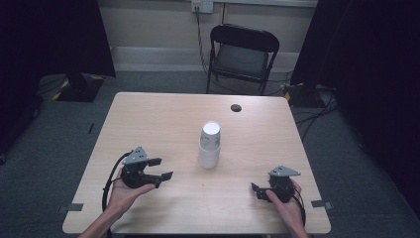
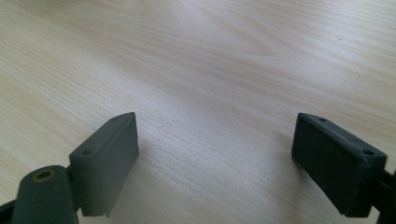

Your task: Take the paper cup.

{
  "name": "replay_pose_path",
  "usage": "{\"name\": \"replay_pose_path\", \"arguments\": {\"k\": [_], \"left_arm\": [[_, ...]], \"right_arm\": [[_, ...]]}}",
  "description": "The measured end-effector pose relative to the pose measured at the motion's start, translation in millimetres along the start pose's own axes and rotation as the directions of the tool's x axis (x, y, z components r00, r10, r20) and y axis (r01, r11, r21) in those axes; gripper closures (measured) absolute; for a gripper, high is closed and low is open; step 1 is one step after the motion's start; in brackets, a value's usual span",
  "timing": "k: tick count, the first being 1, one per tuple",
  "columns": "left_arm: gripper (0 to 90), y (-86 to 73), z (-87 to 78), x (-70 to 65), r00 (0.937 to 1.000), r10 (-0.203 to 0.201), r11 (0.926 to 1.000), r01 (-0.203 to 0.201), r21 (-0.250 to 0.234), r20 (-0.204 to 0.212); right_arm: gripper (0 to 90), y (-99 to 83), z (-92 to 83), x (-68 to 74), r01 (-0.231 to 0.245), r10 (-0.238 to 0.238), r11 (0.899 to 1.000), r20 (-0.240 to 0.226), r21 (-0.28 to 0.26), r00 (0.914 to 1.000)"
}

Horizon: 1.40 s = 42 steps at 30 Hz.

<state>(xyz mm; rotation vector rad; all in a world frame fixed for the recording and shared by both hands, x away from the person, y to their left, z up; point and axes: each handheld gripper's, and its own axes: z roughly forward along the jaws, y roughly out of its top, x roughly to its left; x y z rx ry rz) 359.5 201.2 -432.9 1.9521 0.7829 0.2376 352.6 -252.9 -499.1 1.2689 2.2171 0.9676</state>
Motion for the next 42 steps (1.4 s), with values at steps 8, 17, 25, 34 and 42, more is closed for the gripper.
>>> {"name": "replay_pose_path", "arguments": {"k": [8, 17, 25, 34, 42], "left_arm": [[28.3, 20.9, 8.8, -13.8, 0.9989, 0.042, 0.9966, -0.041, -0.071, 0.018], [24.1, 42.3, 24.7, -17.8, 0.9977, 0.047, 0.9936, -0.041, -0.105, 0.049], [17.7, 67.7, 31.1, -18.6, 0.9945, 0.092, 0.9908, -0.087, -0.104, 0.049], [16.0, 81.9, 46.6, -16.8, 0.9960, 0.086, 0.9875, -0.083, -0.134, 0.022], [15.9, 103.8, 58.6, -16.4, 0.9940, 0.109, 0.9828, -0.109, -0.148, -0.010]], "right_arm": [[14.4, 0.0, 0.0, 0.0, 0.000, 0.000, 1.000, 0.000, 0.000, 1.0000], [14.4, 0.1, 0.1, -0.1, 0.001, -0.001, 1.000, 0.000, 0.000, 1.0000], [14.4, 0.1, 0.1, -0.1, 0.001, -0.001, 1.000, 0.000, 0.000, 1.0000], [14.4, 0.1, 0.1, -0.1, 0.000, 0.000, 1.000, 0.000, 0.000, 1.0000], [14.3, 0.2, 0.2, -0.1, 0.000, 0.000, 1.000, -0.001, 0.000, 1.0000]]}}
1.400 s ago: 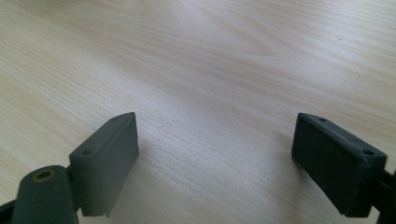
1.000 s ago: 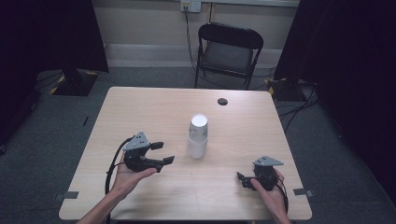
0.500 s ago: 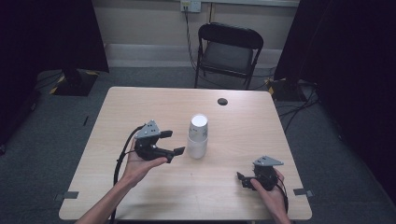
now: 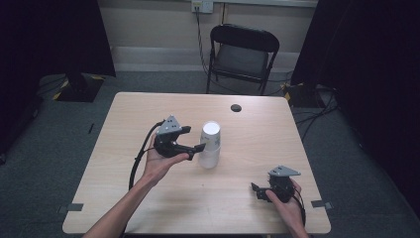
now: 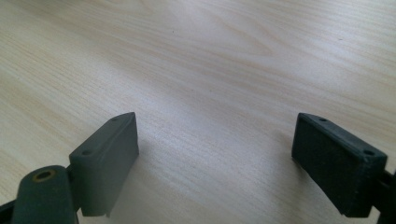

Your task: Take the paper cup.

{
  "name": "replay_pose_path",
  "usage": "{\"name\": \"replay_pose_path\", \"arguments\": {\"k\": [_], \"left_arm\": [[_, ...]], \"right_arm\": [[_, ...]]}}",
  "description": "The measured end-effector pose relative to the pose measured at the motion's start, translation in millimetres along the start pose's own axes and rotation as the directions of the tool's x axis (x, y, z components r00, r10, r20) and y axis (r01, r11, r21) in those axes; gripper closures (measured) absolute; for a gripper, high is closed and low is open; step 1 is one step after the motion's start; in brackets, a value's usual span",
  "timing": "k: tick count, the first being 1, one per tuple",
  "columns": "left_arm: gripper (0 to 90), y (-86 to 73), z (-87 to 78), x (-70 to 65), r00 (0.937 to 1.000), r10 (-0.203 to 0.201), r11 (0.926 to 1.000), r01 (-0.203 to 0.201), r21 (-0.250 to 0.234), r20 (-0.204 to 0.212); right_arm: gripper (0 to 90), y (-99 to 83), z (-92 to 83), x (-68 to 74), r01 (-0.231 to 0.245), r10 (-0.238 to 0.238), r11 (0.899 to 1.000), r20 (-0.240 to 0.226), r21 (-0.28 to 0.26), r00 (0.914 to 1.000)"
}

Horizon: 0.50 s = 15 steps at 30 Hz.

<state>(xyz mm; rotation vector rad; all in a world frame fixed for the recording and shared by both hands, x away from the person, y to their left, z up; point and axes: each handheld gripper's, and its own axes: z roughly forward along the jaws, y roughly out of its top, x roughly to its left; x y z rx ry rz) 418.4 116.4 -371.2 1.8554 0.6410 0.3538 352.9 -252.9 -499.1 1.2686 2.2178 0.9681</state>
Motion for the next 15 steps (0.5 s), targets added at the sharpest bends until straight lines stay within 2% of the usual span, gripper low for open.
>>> {"name": "replay_pose_path", "arguments": {"k": [6, 15], "left_arm": [[16.3, 11.5, 12.8, 0.1, 0.9995, 0.032, 0.9995, -0.032, 0.003, 0.000], [15.8, 10.8, 33.7, 3.1, 0.9996, 0.028, 0.9996, -0.028, 0.000, -0.001]], "right_arm": [[14.3, 0.0, 0.1, 0.0, 0.000, 0.000, 1.000, 0.000, 0.000, 1.0000], [14.3, 0.0, 0.0, -0.1, 0.000, 0.000, 1.000, -0.001, 0.000, 1.0000]]}}
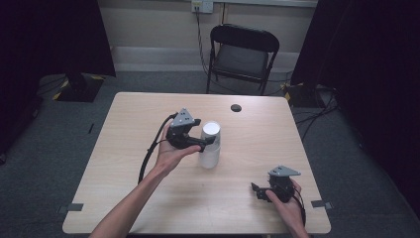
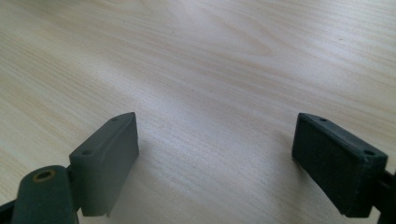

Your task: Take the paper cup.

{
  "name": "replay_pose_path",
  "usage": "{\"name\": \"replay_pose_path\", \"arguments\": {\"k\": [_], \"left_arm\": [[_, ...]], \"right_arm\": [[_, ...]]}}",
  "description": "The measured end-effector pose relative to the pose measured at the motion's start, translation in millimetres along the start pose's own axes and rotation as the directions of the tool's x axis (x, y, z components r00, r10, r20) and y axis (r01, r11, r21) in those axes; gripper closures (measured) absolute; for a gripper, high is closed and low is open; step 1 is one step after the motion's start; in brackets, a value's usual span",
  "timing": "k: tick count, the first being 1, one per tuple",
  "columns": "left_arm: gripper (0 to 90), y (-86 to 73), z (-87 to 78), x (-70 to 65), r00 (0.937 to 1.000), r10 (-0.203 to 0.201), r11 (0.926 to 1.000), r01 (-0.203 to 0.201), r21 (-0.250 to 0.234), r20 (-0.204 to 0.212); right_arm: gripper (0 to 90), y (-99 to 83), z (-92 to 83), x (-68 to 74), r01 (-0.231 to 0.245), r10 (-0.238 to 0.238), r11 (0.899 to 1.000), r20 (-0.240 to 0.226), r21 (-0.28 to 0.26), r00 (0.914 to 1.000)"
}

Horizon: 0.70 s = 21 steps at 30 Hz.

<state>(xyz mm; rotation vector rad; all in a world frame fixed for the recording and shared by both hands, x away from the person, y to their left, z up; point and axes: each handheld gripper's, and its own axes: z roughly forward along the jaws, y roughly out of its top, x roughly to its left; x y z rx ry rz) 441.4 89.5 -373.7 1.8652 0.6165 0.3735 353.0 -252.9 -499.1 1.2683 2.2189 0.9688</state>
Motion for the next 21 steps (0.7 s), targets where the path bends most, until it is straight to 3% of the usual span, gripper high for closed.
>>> {"name": "replay_pose_path", "arguments": {"k": [1, 6, 11, 13, 21], "left_arm": [[15.9, -0.1, 4.2, -0.2, 1.0000, 0.007, 0.9997, -0.007, 0.022, -0.001], [16.3, 0.8, 11.2, -1.4, 1.0000, -0.003, 1.0000, 0.003, 0.008, 0.008], [19.1, 2.7, 23.8, -8.1, 0.9995, 0.032, 0.9979, -0.032, 0.057, -0.005], [23.3, 2.9, 25.0, -7.9, 0.9996, 0.029, 0.9979, -0.029, 0.058, -0.003], [26.4, 2.3, 27.9, -7.3, 0.9995, 0.029, 0.9973, -0.028, 0.067, -0.010]], "right_arm": [[14.3, 0.0, 0.0, 0.0, 0.000, 0.000, 1.000, 0.000, 0.000, 1.0000], [14.3, 0.0, 0.0, 0.0, 0.000, 0.000, 1.000, 0.000, 0.000, 1.0000], [14.3, 0.0, 0.0, 0.0, 0.000, 0.000, 1.000, 0.000, 0.000, 1.0000], [14.3, 0.0, 0.0, 0.0, 0.000, 0.000, 1.000, 0.000, 0.000, 1.0000], [14.3, 0.0, 0.0, 0.0, 0.000, 0.000, 1.000, 0.000, 0.000, 1.0000]]}}
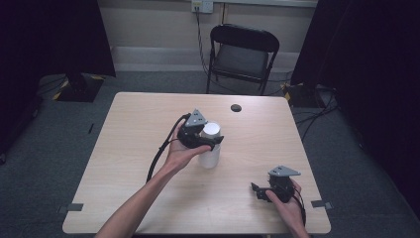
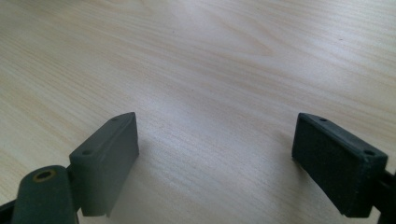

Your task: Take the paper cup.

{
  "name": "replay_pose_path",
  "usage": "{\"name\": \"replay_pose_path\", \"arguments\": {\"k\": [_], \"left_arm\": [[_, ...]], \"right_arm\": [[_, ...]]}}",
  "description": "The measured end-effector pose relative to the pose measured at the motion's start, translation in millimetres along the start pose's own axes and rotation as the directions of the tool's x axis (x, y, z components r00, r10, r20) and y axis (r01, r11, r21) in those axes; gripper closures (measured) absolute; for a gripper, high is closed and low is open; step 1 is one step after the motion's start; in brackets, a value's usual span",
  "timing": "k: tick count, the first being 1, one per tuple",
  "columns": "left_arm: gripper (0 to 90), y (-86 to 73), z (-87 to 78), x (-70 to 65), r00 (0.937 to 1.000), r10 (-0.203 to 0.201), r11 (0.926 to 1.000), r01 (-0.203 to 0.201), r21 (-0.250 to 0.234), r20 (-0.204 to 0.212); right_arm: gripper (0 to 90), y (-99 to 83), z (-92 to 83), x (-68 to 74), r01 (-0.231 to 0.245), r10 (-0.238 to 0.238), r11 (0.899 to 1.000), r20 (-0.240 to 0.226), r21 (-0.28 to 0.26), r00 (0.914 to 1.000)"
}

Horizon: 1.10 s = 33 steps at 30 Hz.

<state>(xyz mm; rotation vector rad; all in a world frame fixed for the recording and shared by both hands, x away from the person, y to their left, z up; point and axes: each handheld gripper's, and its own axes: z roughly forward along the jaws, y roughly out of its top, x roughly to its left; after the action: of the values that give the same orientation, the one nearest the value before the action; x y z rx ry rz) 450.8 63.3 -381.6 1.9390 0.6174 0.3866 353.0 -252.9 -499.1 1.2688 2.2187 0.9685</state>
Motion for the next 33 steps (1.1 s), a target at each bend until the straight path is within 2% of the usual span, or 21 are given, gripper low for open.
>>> {"name": "replay_pose_path", "arguments": {"k": [1, 5, 6, 9, 13, 18, 19, 20, 23, 27, 30, 33], "left_arm": [[29.0, -1.5, -0.3, 0.9, 0.9999, -0.016, 0.9998, 0.016, -0.010, -0.006], [31.5, -2.9, 1.4, 0.2, 0.9999, -0.009, 0.9999, 0.009, -0.005, -0.014], [31.8, -2.5, 1.1, 0.5, 0.9998, -0.019, 0.9997, 0.019, -0.015, -0.010], [32.2, -1.6, 0.2, 1.6, 0.9999, -0.012, 0.9998, 0.012, -0.013, -0.006], [32.3, 2.2, -3.2, 3.1, 0.9997, -0.022, 0.9994, 0.022, -0.028, 0.004], [32.7, 8.8, -5.9, 0.8, 0.9999, -0.007, 0.9994, 0.007, -0.033, 0.008], [32.8, 8.8, -5.9, 0.8, 0.9999, -0.007, 0.9994, 0.007, -0.033, 0.008], [32.8, 9.4, -6.6, 1.6, 0.9997, -0.024, 0.9990, 0.024, -0.039, 0.011], [32.9, 9.5, -7.7, 1.3, 0.9998, -0.019, 0.9992, 0.019, -0.035, 0.002], [32.9, 15.9, -13.8, 1.6, 0.9997, -0.025, 0.9977, 0.025, -0.063, 0.001], [33.1, 20.0, -16.2, -0.2, 0.9999, -0.007, 0.9979, 0.007, -0.064, -0.010], [33.1, 26.0, -20.3, -5.5, 0.9999, -0.001, 0.9959, 0.000, -0.090, -0.012]], "right_arm": [[14.3, 0.0, 0.0, 0.0, 0.000, 0.000, 1.000, 0.000, 0.000, 1.0000], [14.3, 0.0, 0.0, 0.0, 0.000, 0.000, 1.000, 0.000, 0.000, 1.0000], [14.3, 0.0, 0.0, 0.0, 0.000, 0.000, 1.000, 0.000, 0.000, 1.0000], [14.3, 0.0, 0.0, 0.0, 0.000, 0.000, 1.000, 0.000, 0.000, 1.0000], [14.3, 0.0, 0.0, 0.0, 0.000, 0.000, 1.000, 0.000, 0.000, 1.0000], [14.3, 0.0, 0.1, -0.1, 0.001, -0.001, 1.000, 0.000, 0.000, 1.0000], [14.3, 0.0, 0.1, -0.1, 0.001, -0.001, 1.000, 0.000, 0.000, 1.0000], [14.3, 0.0, 0.1, -0.1, 0.001, -0.001, 1.000, 0.000, 0.000, 1.0000], [14.3, 0.0, 0.1, 0.0, 0.001, -0.001, 1.000, 0.000, 0.000, 1.0000], [14.3, 0.0, 0.1, -0.1, 0.001, -0.001, 1.000, 0.000, 0.000, 1.0000], [14.3, 0.1, 0.2, -0.1, 0.001, -0.001, 1.000, 0.000, 0.000, 1.0000], [14.3, 0.3, 0.4, -0.1, 0.002, -0.002, 1.000, -0.001, -0.001, 1.0000]]}}
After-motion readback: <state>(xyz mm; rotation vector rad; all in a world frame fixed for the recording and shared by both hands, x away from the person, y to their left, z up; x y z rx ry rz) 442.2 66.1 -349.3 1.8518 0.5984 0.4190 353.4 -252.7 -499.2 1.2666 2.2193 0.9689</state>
